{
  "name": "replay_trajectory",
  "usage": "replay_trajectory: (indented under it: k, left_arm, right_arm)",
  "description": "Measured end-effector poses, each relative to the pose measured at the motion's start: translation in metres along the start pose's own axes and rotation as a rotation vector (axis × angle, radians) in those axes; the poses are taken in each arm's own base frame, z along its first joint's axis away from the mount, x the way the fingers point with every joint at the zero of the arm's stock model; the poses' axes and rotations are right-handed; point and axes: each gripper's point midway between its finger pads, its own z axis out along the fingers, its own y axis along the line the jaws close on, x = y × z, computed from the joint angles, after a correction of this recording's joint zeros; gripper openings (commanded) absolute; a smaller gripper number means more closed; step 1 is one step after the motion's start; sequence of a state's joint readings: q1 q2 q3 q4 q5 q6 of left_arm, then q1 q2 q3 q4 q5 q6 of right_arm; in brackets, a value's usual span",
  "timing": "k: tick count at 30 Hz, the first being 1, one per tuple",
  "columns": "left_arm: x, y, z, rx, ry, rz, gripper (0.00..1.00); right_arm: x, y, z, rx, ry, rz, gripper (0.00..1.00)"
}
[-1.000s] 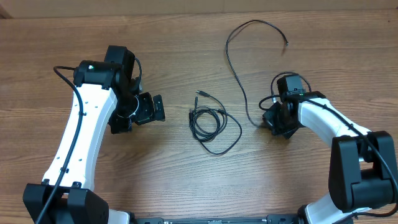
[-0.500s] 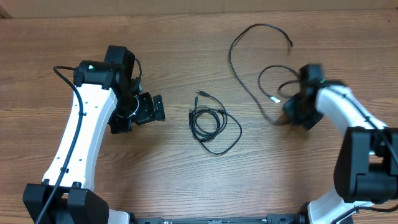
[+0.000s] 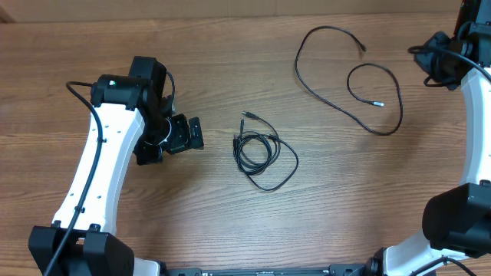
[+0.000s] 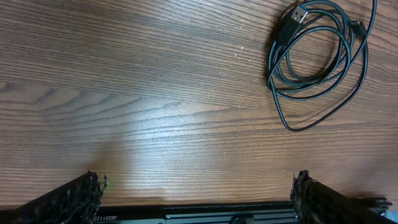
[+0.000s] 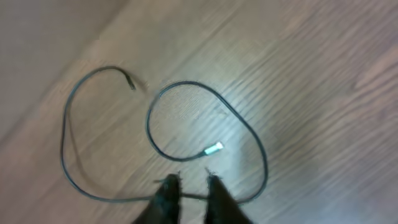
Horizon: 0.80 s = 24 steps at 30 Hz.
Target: Untangle cables
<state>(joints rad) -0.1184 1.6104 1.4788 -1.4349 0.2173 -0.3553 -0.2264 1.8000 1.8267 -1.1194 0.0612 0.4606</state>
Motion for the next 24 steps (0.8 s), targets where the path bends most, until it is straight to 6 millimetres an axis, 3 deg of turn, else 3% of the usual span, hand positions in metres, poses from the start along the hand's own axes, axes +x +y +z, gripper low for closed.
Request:
replay_trajectory:
  k: [3,7,14,21,23,24]
  left_arm:
    - [0.0,0.0,0.0,0.0,0.0,0.0,1.0]
    - [0.0,0.0,0.0,0.0,0.0,0.0,1.0]
    - [0.0,0.0,0.0,0.0,0.0,-0.001,1.0]
    - [0.0,0.0,0.0,0.0,0.0,-0.001,1.0]
    - [0.001,-0.001,0.001,-0.001,0.002,0.005,1.0]
    - [0.002,-0.003,0.002,-0.002,0.006,0.011,0.99]
  right_arm:
    - [0.014,0.001,0.003,-0.008,0.055,-0.032,0.53]
    - [0.049,0.014,0.007,-0.076,0.191,-0.056,0.63]
    - [0.162,0.068,-0.001,-0.284,0.537,-0.259,0.84]
    - [0.271,0.104,0.001,-0.346,0.685,-0.525,1.0]
    - [0.294,0.112,0.004,-0.369,0.692,-0.586,1.0]
    - [0.315,0.115,0.003,-0.378,0.711,-0.631,1.0]
